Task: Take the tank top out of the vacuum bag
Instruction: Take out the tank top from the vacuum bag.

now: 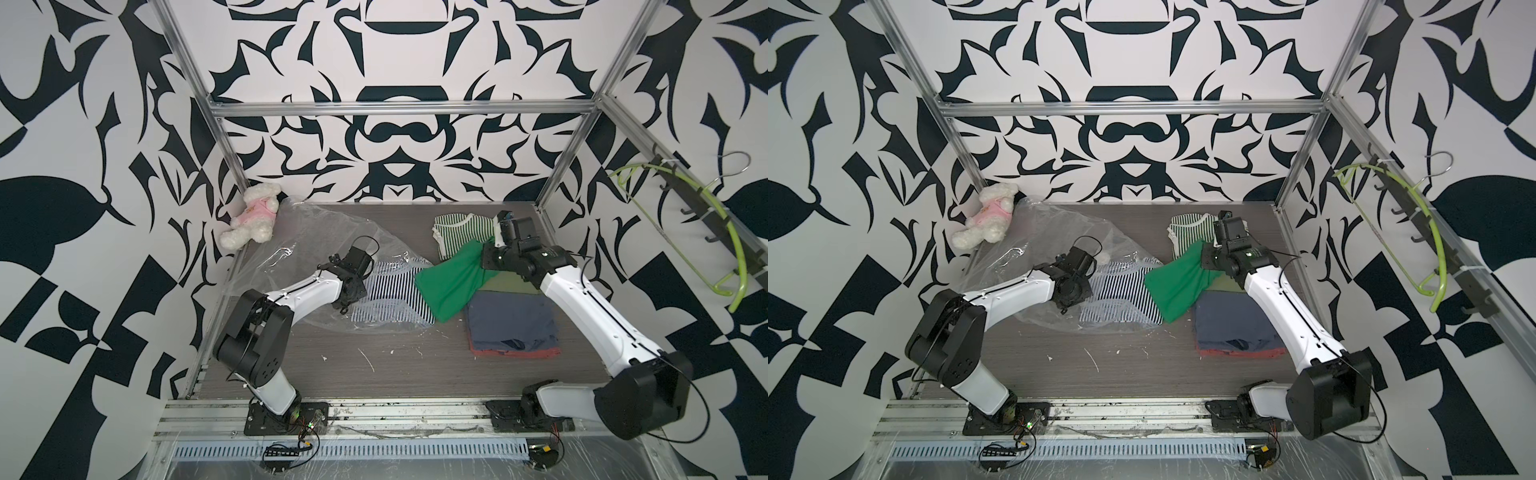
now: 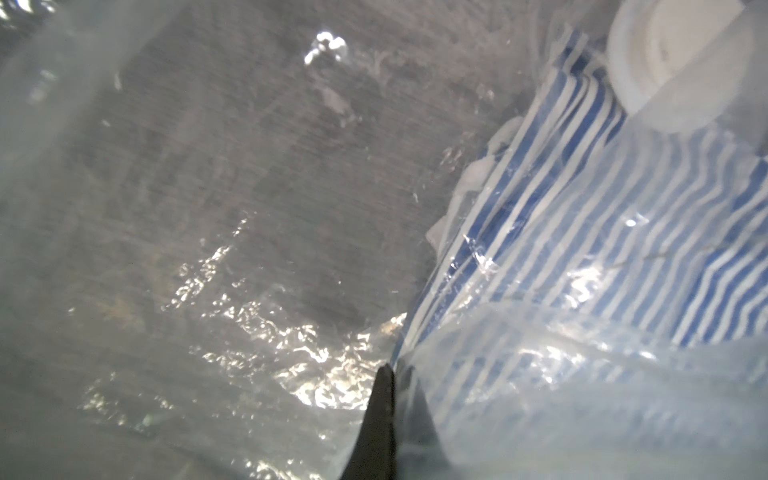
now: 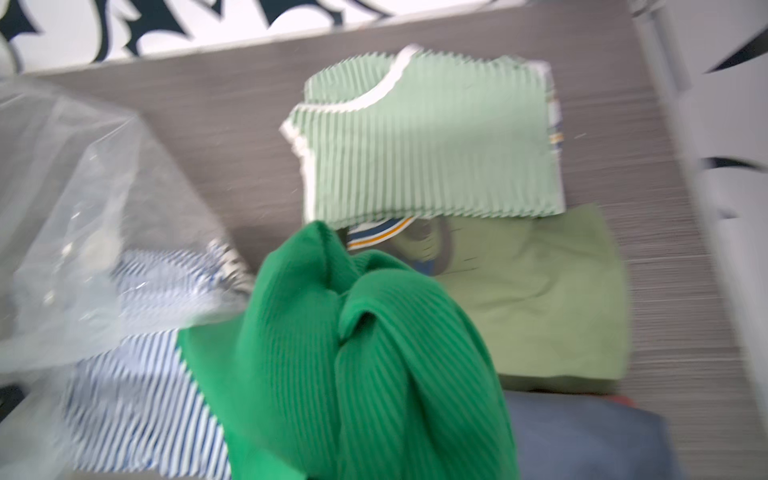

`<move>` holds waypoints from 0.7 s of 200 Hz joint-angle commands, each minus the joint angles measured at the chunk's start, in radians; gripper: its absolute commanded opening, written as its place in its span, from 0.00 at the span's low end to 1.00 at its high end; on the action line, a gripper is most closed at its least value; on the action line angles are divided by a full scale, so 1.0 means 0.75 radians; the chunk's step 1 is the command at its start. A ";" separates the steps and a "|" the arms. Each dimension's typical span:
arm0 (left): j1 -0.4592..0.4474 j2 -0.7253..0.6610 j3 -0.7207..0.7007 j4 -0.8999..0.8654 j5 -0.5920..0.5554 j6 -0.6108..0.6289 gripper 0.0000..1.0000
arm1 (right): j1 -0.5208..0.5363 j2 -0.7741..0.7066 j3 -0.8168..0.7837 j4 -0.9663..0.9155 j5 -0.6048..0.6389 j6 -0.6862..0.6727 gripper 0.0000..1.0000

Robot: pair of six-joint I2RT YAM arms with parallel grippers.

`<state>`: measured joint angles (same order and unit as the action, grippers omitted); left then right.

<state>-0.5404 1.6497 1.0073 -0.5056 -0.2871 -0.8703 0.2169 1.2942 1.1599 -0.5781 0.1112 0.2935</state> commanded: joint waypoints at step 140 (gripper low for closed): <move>0.012 0.040 0.038 -0.042 0.012 0.019 0.00 | -0.377 0.157 -0.092 0.148 -0.018 0.011 0.59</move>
<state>-0.5385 1.6638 1.0115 -0.5064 -0.2722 -0.8646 -0.0704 1.4178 1.0389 -0.4252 0.2111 0.2821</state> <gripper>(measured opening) 0.064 0.308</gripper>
